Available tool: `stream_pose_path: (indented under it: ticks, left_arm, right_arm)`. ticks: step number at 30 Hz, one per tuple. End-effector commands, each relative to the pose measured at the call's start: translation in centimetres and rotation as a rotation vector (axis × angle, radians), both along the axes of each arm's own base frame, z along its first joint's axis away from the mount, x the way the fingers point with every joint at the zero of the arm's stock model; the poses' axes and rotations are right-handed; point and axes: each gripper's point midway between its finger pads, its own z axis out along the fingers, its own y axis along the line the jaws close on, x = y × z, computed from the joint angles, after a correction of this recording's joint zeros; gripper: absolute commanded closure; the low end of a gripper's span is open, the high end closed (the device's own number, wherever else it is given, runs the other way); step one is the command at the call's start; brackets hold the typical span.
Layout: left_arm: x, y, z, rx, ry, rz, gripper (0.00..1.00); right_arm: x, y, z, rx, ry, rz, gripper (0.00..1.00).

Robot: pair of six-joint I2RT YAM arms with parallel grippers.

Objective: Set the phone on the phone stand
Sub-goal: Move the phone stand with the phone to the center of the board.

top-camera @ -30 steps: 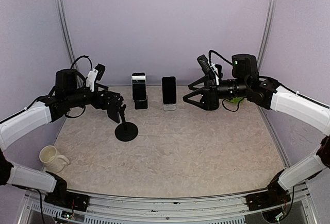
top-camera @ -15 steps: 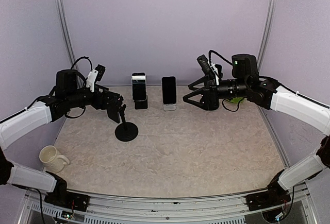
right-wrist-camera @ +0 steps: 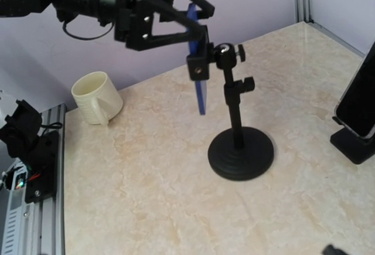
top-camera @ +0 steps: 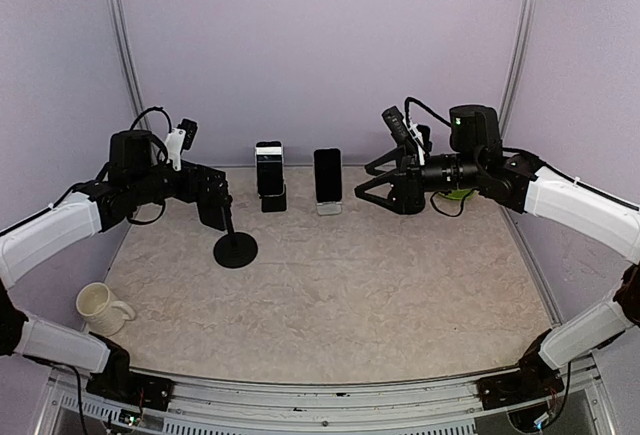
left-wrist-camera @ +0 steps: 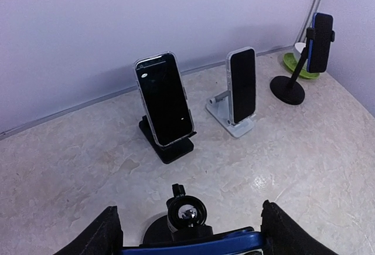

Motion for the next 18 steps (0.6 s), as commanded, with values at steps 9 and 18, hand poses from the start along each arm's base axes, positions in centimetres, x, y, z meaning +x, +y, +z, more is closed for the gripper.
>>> stream_pose_path:
  ticks: [9, 18]
  left_arm:
    - [5.1, 2.5, 9.2, -0.042, -0.256, 0.218, 0.48]
    - [8.4, 3.1, 11.8, 0.007, -0.347, 0.292, 0.48]
  right_arm:
    - [-0.1, -0.6, 1.1, 0.018, -0.026, -0.012, 0.00]
    - [-0.1, -0.6, 1.2, 0.019, -0.028, -0.014, 0.00]
